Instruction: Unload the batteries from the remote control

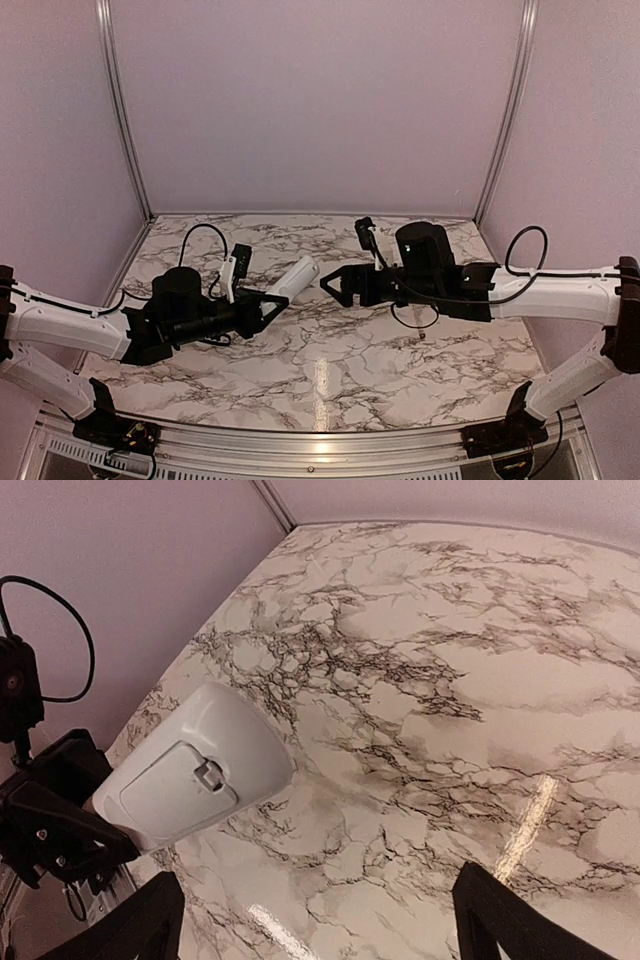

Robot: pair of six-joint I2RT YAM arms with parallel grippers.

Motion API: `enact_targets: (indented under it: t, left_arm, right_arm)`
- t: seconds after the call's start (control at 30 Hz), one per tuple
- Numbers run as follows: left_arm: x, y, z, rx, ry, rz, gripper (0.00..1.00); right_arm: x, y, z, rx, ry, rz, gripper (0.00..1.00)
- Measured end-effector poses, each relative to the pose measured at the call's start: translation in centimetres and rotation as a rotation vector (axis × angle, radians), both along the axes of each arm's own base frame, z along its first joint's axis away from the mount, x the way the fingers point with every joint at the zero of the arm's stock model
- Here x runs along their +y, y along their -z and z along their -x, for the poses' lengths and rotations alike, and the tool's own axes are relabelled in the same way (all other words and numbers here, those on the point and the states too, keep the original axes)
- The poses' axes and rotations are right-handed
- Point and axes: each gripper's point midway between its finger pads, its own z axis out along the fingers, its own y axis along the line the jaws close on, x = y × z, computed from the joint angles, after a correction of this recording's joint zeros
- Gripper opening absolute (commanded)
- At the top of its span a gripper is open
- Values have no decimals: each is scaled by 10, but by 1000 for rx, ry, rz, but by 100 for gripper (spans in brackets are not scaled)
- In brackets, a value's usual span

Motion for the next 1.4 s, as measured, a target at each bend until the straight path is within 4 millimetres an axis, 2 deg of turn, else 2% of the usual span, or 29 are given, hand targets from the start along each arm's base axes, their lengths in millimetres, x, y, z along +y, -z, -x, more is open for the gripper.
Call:
enact_targets:
  t: [0.1, 0.27, 0.4, 0.57, 0.77, 0.83, 0.93, 1.03, 1.13, 1.3, 1.4]
  left_arm:
    - [-4, 6, 2, 10, 23, -8, 0]
    - [-13, 25, 0, 61, 42, -45, 0]
    - [-21, 29, -2, 106, 47, -42, 0]
    - [-27, 30, -1, 149, 71, -29, 0]
    - [-39, 38, 10, 215, 167, -23, 0]
    - [-40, 39, 14, 233, 192, -7, 4]
    - [-41, 39, 12, 253, 213, 17, 0]
    - [-42, 42, 8, 277, 231, 49, 0]
    - [-46, 56, 4, 347, 264, 80, 0]
    - [-53, 97, 8, 538, 326, 116, 0]
    - [-55, 105, 12, 604, 348, 129, 0]
  right_arm:
    - [-12, 4, 7, -42, -14, 45, 89]
    - [-27, 25, 14, -53, -27, 131, 88]
    - [-38, 33, 21, -63, -38, 161, 87]
    - [-43, 16, 33, -111, -72, 101, 87]
    - [-44, -6, 42, -154, -99, 27, 87]
    - [-44, -12, 43, -162, -101, 3, 87]
    - [-45, -20, 45, -167, -97, -33, 87]
    - [-45, -25, 45, -161, -90, -58, 87]
    - [-45, -25, 45, -141, -80, -71, 86]
    - [-44, -16, 41, -91, -49, -67, 86]
    - [-45, -7, 37, -59, -20, -46, 86]
